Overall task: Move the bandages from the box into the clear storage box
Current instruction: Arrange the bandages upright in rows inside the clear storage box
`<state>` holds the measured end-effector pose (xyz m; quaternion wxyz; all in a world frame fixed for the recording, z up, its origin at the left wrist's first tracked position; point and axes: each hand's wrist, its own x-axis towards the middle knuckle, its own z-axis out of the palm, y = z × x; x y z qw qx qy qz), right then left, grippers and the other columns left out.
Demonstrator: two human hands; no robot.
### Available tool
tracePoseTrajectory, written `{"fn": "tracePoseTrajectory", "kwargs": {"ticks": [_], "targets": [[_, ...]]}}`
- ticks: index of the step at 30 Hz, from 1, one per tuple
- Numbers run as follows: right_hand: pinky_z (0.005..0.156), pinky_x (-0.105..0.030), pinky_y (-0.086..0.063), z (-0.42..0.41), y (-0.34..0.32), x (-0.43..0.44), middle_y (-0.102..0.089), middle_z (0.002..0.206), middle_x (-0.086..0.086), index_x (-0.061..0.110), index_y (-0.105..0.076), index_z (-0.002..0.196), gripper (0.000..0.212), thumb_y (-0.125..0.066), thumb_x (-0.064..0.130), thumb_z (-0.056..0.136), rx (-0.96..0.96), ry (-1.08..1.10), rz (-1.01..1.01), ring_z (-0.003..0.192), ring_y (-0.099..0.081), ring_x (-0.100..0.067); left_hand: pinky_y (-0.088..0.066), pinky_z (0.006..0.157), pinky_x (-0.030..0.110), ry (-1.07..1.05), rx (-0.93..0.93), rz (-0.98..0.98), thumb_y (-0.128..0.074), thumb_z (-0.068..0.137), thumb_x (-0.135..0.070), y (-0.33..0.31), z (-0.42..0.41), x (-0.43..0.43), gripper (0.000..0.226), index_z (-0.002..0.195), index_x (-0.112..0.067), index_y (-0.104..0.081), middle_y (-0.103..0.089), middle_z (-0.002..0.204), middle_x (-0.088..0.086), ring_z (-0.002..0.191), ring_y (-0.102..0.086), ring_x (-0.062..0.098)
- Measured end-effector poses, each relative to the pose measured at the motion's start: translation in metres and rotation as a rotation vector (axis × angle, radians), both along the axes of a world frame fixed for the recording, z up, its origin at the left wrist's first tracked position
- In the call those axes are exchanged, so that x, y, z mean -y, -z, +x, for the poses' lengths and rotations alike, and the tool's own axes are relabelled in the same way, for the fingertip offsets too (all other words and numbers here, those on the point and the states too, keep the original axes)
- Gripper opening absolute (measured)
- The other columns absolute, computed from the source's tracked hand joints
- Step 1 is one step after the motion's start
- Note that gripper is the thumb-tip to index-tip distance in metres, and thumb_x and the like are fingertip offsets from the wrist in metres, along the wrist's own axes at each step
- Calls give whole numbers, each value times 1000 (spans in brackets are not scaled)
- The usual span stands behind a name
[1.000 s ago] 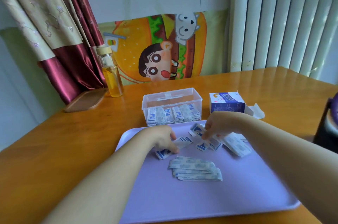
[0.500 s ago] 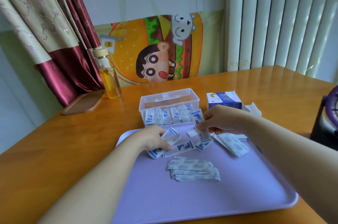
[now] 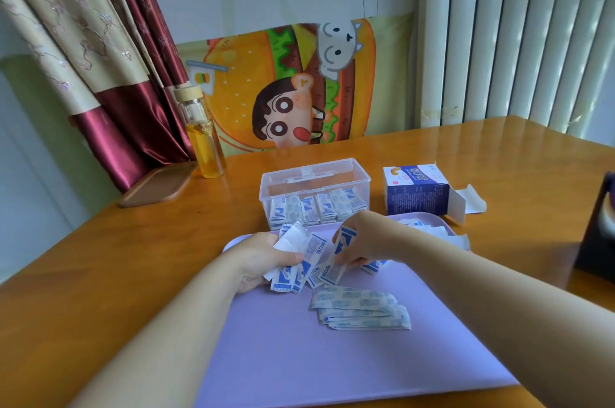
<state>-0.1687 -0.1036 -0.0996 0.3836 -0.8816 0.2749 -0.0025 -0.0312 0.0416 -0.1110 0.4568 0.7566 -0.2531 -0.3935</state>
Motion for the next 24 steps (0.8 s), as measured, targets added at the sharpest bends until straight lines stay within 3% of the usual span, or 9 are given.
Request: {"fn": "tracePoseTrajectory", "kwargs": {"ticks": [3,6,10,14,16,18,20,24], "targets": [[55,-21,-42,1,1,-5,-69,102,-12,5,-66,107,40,-76,29,76,-88,-84,-225,74,-56,-18,-54,74,36,-10,-49,-40,-62,88,-2,1,0,-2,23,110,-7,-56,-67,101,14,87,-66,24],[52,-22,-37,3,-2,-5,-68,102,-12,6,-64,106,43,-75,34,76,-156,-135,-300,74,-54,-18,-54,78,38,-7,-118,-65,-55,93,-3,2,2,-5,22,114,-8,-56,-67,109,16,97,-66,27],[51,-22,-36,4,-9,-2,-63,84,-7,6,-66,101,46,-74,42,74,-263,-183,-359,62,-53,-15,-55,78,39,-64,-173,-109,-47,97,-5,-1,3,-9,18,111,-7,-58,-67,108,16,94,-66,27],[52,-22,-36,2,-14,1,-67,96,-10,8,-63,103,40,-72,38,78,-203,-157,-348,69,-54,-17,-53,77,43,-140,-182,-144,-41,98,-3,-5,3,-13,19,98,-10,-59,-68,94,15,82,-65,27],[51,-22,-37,0,-16,5,-66,92,-9,8,-62,99,32,-70,33,81,-151,-112,-341,69,-54,-17,-52,75,40,-173,-167,-154,-40,98,-1,-6,1,-13,21,95,-12,-57,-66,91,12,75,-61,23],[50,-20,-48,-2,-19,10,-66,83,-8,6,-60,92,19,-69,19,82,-62,-47,-194,64,-60,-17,-51,66,33,-209,-151,-141,-39,98,-1,-6,-1,-12,20,100,-13,-55,-64,90,10,69,-56,20],[59,-26,-59,-5,-25,13,-69,87,-14,0,-56,97,16,-64,3,84,34,8,44,67,-69,-20,-47,60,30,-215,-167,-139,-39,98,-4,-7,-3,-10,22,110,-17,-52,-62,89,9,65,-51,18],[64,-31,-60,-8,-35,11,-68,86,-17,-1,-53,106,23,-62,-2,85,51,-33,191,65,-71,-20,-41,53,27,-186,-294,-136,-47,98,-28,-11,-5,-5,16,112,-19,-51,-58,87,9,57,-43,16]]}}
